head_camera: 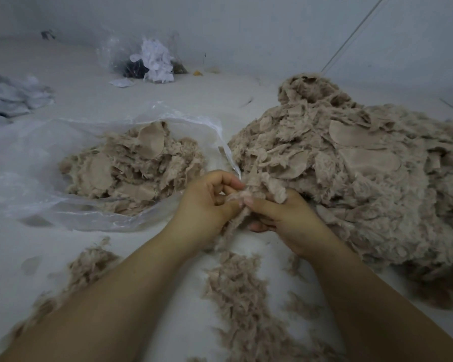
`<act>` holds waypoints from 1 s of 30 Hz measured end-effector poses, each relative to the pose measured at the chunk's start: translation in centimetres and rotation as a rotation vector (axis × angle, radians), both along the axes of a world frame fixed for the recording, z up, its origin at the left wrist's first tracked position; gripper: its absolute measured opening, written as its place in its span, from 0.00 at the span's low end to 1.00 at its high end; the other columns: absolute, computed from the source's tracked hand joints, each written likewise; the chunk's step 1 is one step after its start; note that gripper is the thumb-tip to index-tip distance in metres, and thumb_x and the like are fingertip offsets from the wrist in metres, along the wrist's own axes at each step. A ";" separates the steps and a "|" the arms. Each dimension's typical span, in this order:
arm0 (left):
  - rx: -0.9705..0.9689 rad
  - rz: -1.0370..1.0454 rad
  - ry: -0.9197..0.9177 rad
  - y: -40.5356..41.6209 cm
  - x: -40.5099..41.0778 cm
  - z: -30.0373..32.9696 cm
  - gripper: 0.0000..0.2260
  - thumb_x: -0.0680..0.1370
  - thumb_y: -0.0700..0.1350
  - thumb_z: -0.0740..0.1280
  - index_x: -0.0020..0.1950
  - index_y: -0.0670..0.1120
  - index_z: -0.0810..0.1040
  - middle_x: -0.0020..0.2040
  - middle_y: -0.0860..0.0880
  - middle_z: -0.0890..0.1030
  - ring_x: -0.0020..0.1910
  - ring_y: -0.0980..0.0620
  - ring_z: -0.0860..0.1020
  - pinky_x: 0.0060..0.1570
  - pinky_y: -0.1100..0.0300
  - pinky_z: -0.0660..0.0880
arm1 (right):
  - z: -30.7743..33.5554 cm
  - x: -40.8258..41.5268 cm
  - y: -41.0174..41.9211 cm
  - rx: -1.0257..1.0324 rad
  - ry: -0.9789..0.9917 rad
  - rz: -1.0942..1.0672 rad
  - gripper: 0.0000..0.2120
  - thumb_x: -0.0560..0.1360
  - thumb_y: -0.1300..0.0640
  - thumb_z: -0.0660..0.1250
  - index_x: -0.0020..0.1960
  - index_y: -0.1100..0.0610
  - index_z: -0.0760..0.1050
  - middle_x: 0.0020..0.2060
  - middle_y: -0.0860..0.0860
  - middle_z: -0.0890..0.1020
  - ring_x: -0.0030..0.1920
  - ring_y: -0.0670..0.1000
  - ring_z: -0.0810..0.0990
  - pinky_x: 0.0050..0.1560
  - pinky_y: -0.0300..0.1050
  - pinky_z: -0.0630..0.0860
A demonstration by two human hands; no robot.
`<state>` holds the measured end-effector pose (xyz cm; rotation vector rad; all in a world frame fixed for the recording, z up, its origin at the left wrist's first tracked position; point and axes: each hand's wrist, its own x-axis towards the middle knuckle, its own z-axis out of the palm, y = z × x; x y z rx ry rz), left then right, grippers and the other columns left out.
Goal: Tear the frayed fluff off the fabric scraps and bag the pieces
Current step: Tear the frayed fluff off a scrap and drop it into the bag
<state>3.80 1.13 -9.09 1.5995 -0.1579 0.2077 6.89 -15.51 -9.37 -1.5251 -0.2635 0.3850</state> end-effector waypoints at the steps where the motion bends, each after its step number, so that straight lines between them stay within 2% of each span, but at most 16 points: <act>1: -0.019 0.020 0.018 0.0 0.1 0.0 0.06 0.76 0.32 0.70 0.47 0.42 0.80 0.38 0.42 0.80 0.35 0.44 0.77 0.37 0.52 0.75 | 0.0 0.1 -0.2 0.022 0.027 -0.007 0.05 0.73 0.56 0.72 0.49 0.51 0.84 0.47 0.52 0.87 0.47 0.51 0.85 0.40 0.41 0.80; 3: -0.086 0.060 0.054 0.1 0.3 -0.1 0.05 0.77 0.33 0.69 0.44 0.43 0.80 0.35 0.41 0.79 0.34 0.42 0.73 0.34 0.52 0.70 | 0.0 0.2 -0.3 0.044 0.067 -0.014 0.08 0.76 0.64 0.69 0.48 0.53 0.83 0.45 0.52 0.87 0.45 0.51 0.86 0.40 0.42 0.81; 6: -0.164 0.111 0.088 0.3 0.5 -0.1 0.07 0.78 0.34 0.68 0.41 0.43 0.80 0.35 0.36 0.76 0.33 0.41 0.70 0.32 0.55 0.67 | 0.3 0.2 -0.1 0.052 0.095 -0.026 0.12 0.76 0.70 0.64 0.43 0.56 0.80 0.34 0.49 0.85 0.35 0.47 0.84 0.37 0.43 0.81; 8: -0.149 0.106 0.084 0.2 0.6 -0.1 0.07 0.78 0.35 0.68 0.41 0.43 0.80 0.35 0.35 0.76 0.31 0.41 0.69 0.31 0.56 0.67 | 0.2 0.3 -0.1 0.066 0.107 -0.029 0.11 0.76 0.67 0.63 0.37 0.57 0.75 0.26 0.49 0.75 0.25 0.45 0.75 0.36 0.47 0.79; 9: -0.126 0.099 0.075 0.2 0.6 -0.1 0.07 0.78 0.36 0.68 0.41 0.43 0.80 0.34 0.35 0.76 0.30 0.42 0.69 0.30 0.56 0.67 | 0.1 0.4 -0.2 0.089 0.120 -0.022 0.09 0.75 0.62 0.65 0.35 0.57 0.74 0.25 0.49 0.71 0.24 0.45 0.70 0.36 0.47 0.78; 10: -0.107 0.089 0.065 0.0 0.6 -0.1 0.07 0.78 0.36 0.68 0.41 0.44 0.81 0.33 0.35 0.76 0.29 0.42 0.68 0.29 0.56 0.66 | 0.2 0.4 -0.2 0.108 0.131 -0.012 0.08 0.72 0.57 0.67 0.35 0.57 0.74 0.25 0.49 0.70 0.24 0.45 0.69 0.36 0.46 0.78; 12: -0.090 0.065 0.057 -0.2 0.5 -0.2 0.07 0.78 0.37 0.69 0.41 0.44 0.81 0.33 0.32 0.75 0.29 0.42 0.69 0.29 0.54 0.67 | 0.1 0.4 -0.2 0.087 0.094 0.016 0.09 0.70 0.51 0.74 0.39 0.56 0.79 0.28 0.49 0.77 0.28 0.46 0.77 0.36 0.43 0.79; 13: -0.086 0.060 0.060 -0.3 0.5 -0.2 0.07 0.78 0.38 0.69 0.41 0.44 0.81 0.33 0.31 0.76 0.29 0.43 0.70 0.29 0.53 0.68 | 0.0 0.4 -0.2 0.065 0.058 0.033 0.07 0.70 0.51 0.75 0.42 0.54 0.82 0.33 0.49 0.83 0.33 0.47 0.82 0.36 0.42 0.79; 15: -0.081 0.076 0.076 -0.2 0.6 -0.3 0.07 0.78 0.39 0.69 0.40 0.44 0.81 0.31 0.35 0.77 0.27 0.46 0.71 0.27 0.57 0.69 | -0.2 0.4 -0.3 0.052 0.032 0.043 0.07 0.69 0.55 0.73 0.46 0.51 0.84 0.43 0.51 0.87 0.43 0.49 0.86 0.37 0.40 0.79; 17: -0.077 0.098 0.108 0.1 0.7 -0.5 0.08 0.79 0.40 0.68 0.41 0.41 0.80 0.32 0.35 0.76 0.28 0.46 0.71 0.28 0.57 0.68 | -0.2 0.5 -0.3 0.081 0.063 0.012 0.09 0.67 0.56 0.74 0.46 0.51 0.85 0.45 0.52 0.87 0.44 0.50 0.86 0.37 0.40 0.79; 19: -0.106 0.091 0.143 0.2 0.7 -0.5 0.11 0.81 0.42 0.66 0.39 0.40 0.78 0.30 0.36 0.75 0.27 0.46 0.71 0.28 0.59 0.69 | -0.3 0.6 -0.4 0.108 0.093 -0.013 0.12 0.65 0.55 0.74 0.48 0.54 0.84 0.45 0.53 0.87 0.43 0.51 0.86 0.37 0.39 0.79; 21: -0.172 0.025 0.186 0.4 0.6 -0.3 0.15 0.82 0.46 0.65 0.37 0.41 0.76 0.26 0.43 0.74 0.20 0.48 0.70 0.22 0.62 0.67 | -0.3 0.7 -0.4 0.138 0.109 -0.029 0.13 0.67 0.57 0.74 0.51 0.56 0.82 0.45 0.53 0.87 0.42 0.51 0.86 0.36 0.39 0.79; 24: -0.166 -0.159 0.297 0.5 0.2 0.1 0.21 0.75 0.56 0.69 0.47 0.36 0.77 0.29 0.41 0.78 0.19 0.47 0.73 0.19 0.64 0.67 | -0.1 0.5 -0.5 0.151 0.093 -0.021 0.07 0.71 0.60 0.72 0.49 0.56 0.82 0.43 0.53 0.86 0.40 0.51 0.86 0.36 0.39 0.79; 26: -0.132 -0.246 0.350 0.5 -0.1 0.3 0.16 0.77 0.48 0.70 0.50 0.34 0.75 0.31 0.40 0.79 0.20 0.47 0.74 0.18 0.64 0.67 | 0.0 0.4 -0.5 0.152 0.090 -0.030 0.04 0.74 0.62 0.70 0.48 0.57 0.83 0.40 0.54 0.86 0.38 0.50 0.85 0.36 0.39 0.79; 28: -0.145 -0.244 0.376 0.6 -0.1 0.4 0.07 0.80 0.40 0.67 0.45 0.37 0.75 0.30 0.41 0.79 0.20 0.49 0.73 0.18 0.64 0.66 | -0.1 0.5 -0.5 0.175 0.122 -0.059 0.04 0.76 0.64 0.68 0.48 0.59 0.81 0.35 0.51 0.85 0.35 0.49 0.84 0.34 0.38 0.79; 30: -0.166 -0.196 0.386 0.8 0.1 0.5 0.07 0.80 0.39 0.66 0.42 0.39 0.75 0.29 0.42 0.78 0.19 0.49 0.72 0.18 0.64 0.64 | 0.0 0.6 -0.5 0.189 0.138 -0.078 0.03 0.76 0.65 0.66 0.47 0.60 0.79 0.30 0.49 0.83 0.33 0.47 0.84 0.33 0.39 0.80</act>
